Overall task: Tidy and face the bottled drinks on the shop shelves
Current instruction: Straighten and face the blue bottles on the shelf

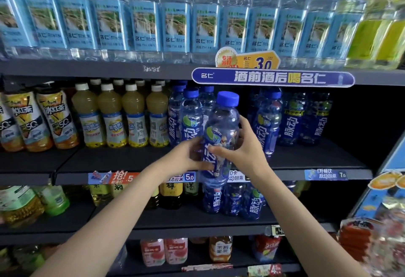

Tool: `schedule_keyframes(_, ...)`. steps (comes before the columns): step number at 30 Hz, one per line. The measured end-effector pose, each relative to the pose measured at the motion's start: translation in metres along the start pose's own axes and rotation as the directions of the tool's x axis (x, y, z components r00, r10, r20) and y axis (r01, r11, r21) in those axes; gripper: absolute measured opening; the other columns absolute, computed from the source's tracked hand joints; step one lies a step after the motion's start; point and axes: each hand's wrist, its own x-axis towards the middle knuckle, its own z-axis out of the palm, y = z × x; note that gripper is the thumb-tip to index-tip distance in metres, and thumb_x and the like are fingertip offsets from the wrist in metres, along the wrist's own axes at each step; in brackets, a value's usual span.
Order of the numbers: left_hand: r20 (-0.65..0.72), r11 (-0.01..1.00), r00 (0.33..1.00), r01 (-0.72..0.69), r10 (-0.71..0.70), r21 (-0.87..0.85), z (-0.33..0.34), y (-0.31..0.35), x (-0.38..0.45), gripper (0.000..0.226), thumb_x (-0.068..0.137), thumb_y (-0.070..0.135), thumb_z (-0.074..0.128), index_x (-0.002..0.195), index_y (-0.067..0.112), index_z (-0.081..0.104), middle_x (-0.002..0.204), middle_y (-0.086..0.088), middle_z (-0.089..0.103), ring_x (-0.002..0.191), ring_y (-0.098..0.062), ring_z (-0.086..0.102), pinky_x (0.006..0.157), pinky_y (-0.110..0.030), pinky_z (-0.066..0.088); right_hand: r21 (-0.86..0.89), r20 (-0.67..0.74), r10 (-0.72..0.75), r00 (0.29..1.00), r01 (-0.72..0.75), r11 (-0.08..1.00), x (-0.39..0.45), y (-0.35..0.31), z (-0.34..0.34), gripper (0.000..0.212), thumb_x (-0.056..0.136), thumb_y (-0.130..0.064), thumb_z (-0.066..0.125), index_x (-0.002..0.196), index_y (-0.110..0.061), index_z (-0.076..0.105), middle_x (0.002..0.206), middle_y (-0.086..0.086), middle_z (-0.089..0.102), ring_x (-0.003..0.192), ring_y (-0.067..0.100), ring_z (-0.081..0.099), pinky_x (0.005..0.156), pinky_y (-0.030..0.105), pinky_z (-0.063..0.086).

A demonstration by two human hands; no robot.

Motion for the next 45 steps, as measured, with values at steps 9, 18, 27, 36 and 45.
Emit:
schedule_keyframes(9, -0.587, 0.976, 0.804, 0.043, 0.093, 0.213, -0.026, -0.022, 0.025, 0.05, 0.082, 0.012, 0.069, 0.125, 0.008, 0.045, 0.114, -0.002, 0.052, 0.099, -0.01, 0.052, 0.067, -0.007, 0.042, -0.097, -0.224, 0.08, 0.971, -0.104, 0.99, 0.049, 0.042, -0.014, 0.095, 0.073, -0.02, 0.081, 0.148, -0.017, 0.024, 0.126, 0.006, 0.058, 0.11, 0.021, 0.057, 0.085, 0.028, 0.045)
schedule_keyframes(18, -0.561, 0.896, 0.825, 0.192, 0.073, 0.4, -0.025, -0.032, 0.063, 0.072, 0.077, 0.027, 0.075, 0.132, 0.005, 0.035, 0.135, -0.009, 0.047, 0.124, -0.026, 0.044, 0.098, -0.029, 0.034, -0.258, -0.184, 0.169, 0.968, -0.213, 0.942, 0.102, 0.074, 0.002, 0.099, 0.076, -0.031, 0.078, 0.149, -0.01, 0.014, 0.14, 0.019, 0.042, 0.126, 0.035, 0.044, 0.099, 0.044, 0.042)
schedule_keyframes(27, -0.56, 0.904, 0.82, 0.144, 0.119, 0.402, -0.03, -0.047, 0.067, 0.082, 0.071, 0.028, 0.08, 0.135, 0.009, 0.033, 0.133, -0.005, 0.048, 0.123, -0.02, 0.046, 0.088, -0.015, 0.03, -0.431, -0.283, 0.22, 0.934, -0.328, 0.841, 0.109, 0.112, 0.019, 0.049, 0.088, -0.018, 0.067, 0.127, 0.003, 0.046, 0.119, 0.021, 0.058, 0.11, 0.035, 0.055, 0.079, 0.035, 0.042)
schedule_keyframes(36, -0.536, 0.915, 0.83, 0.084, 0.156, 0.396, -0.032, -0.057, 0.069, 0.081, 0.071, 0.03, 0.079, 0.134, 0.012, 0.032, 0.134, -0.001, 0.047, 0.123, -0.016, 0.044, 0.097, -0.022, 0.034, -0.372, -0.332, 0.336, 0.881, -0.45, 0.812, 0.183, 0.134, 0.031, 0.033, 0.091, -0.003, 0.056, 0.124, 0.003, 0.052, 0.122, 0.024, 0.059, 0.112, 0.038, 0.057, 0.086, 0.039, 0.047)
schedule_keyframes(45, -0.528, 0.93, 0.836, 0.063, 0.15, 0.363, -0.032, -0.065, 0.072, 0.079, 0.071, 0.029, 0.079, 0.13, 0.01, 0.032, 0.131, -0.004, 0.049, 0.119, -0.017, 0.049, 0.1, -0.032, 0.04, -0.482, -0.302, -0.233, 0.924, 0.063, 0.874, 0.124, 0.112, 0.024, 0.047, 0.081, 0.008, 0.058, 0.126, 0.003, 0.045, 0.129, 0.024, 0.042, 0.115, 0.04, 0.046, 0.092, 0.041, 0.042)
